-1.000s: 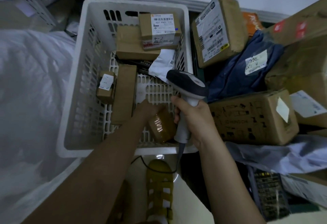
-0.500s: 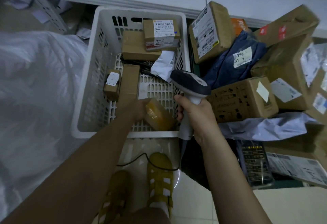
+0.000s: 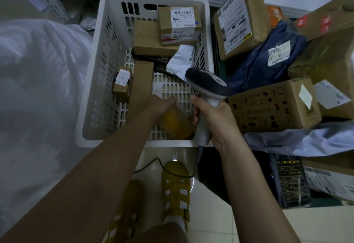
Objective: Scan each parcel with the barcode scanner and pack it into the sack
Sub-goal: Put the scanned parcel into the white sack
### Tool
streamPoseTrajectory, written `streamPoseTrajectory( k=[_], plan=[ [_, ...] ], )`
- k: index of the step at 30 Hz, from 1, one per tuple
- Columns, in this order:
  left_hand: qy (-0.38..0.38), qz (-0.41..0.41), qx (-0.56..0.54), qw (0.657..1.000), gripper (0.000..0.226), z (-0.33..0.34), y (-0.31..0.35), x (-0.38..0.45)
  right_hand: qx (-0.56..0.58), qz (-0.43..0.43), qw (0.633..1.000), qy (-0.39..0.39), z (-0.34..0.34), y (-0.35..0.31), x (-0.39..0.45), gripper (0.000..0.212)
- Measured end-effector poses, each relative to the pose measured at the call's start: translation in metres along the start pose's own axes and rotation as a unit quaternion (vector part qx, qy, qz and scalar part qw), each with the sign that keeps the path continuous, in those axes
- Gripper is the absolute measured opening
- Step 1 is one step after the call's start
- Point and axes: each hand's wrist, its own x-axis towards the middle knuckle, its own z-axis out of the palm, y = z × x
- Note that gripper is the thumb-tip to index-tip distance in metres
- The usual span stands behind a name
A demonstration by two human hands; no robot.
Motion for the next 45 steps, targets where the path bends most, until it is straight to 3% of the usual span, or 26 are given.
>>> streamPoseTrajectory(
  k=[5, 8, 11, 19, 23, 27, 31, 35, 40, 42, 45],
  plan=[
    [-0.001, -0.012, -0.103, 0.995, 0.113, -0.024, -0.003, -0.024, 0.024, 0.012, 0.999, 0.019, -0.004, 0.002, -0.018, 0.022],
    [0.033, 0.035, -0.17, 0.984, 0.083, -0.045, 0.019, -0.069, 0.042, 0.008, 0.999, 0.023, -0.007, -0.006, -0.038, 0.015],
    [0.089, 0.127, -0.166, 0.974, 0.065, -0.066, 0.04, -0.121, 0.052, -0.017, 0.998, 0.03, -0.009, -0.024, -0.064, 0.01],
    [0.13, 0.342, -0.192, 0.911, 0.043, -0.121, 0.059, -0.309, 0.109, -0.175, 0.975, 0.08, -0.012, -0.098, -0.166, 0.027],
    [0.145, 0.405, -0.162, 0.888, 0.023, -0.158, 0.04, -0.38, 0.052, -0.25, 0.967, -0.012, -0.008, -0.128, -0.221, 0.019],
    [0.128, 0.443, -0.154, 0.874, 0.036, -0.193, 0.015, -0.433, -0.063, -0.299, 0.939, -0.155, 0.012, -0.143, -0.256, 0.024],
    [0.127, 0.43, -0.179, 0.876, 0.03, -0.23, -0.007, -0.467, -0.1, -0.268, 0.911, -0.297, 0.042, -0.146, -0.278, 0.032],
    [0.146, 0.417, -0.224, 0.869, 0.031, -0.256, -0.029, -0.476, -0.087, -0.218, 0.906, -0.352, 0.074, -0.141, -0.288, 0.059],
    [0.269, 0.364, -0.384, 0.805, 0.064, -0.264, -0.04, -0.467, -0.035, -0.219, 0.925, -0.309, 0.113, -0.129, -0.294, 0.057],
    [0.267, 0.311, -0.402, 0.819, 0.063, -0.261, -0.046, -0.461, -0.022, -0.217, 0.937, -0.275, 0.129, -0.125, -0.296, 0.057],
    [0.156, 0.277, -0.386, 0.866, 0.061, -0.245, -0.062, -0.463, -0.013, -0.207, 0.947, -0.246, 0.147, -0.122, -0.297, 0.045]
  ],
)
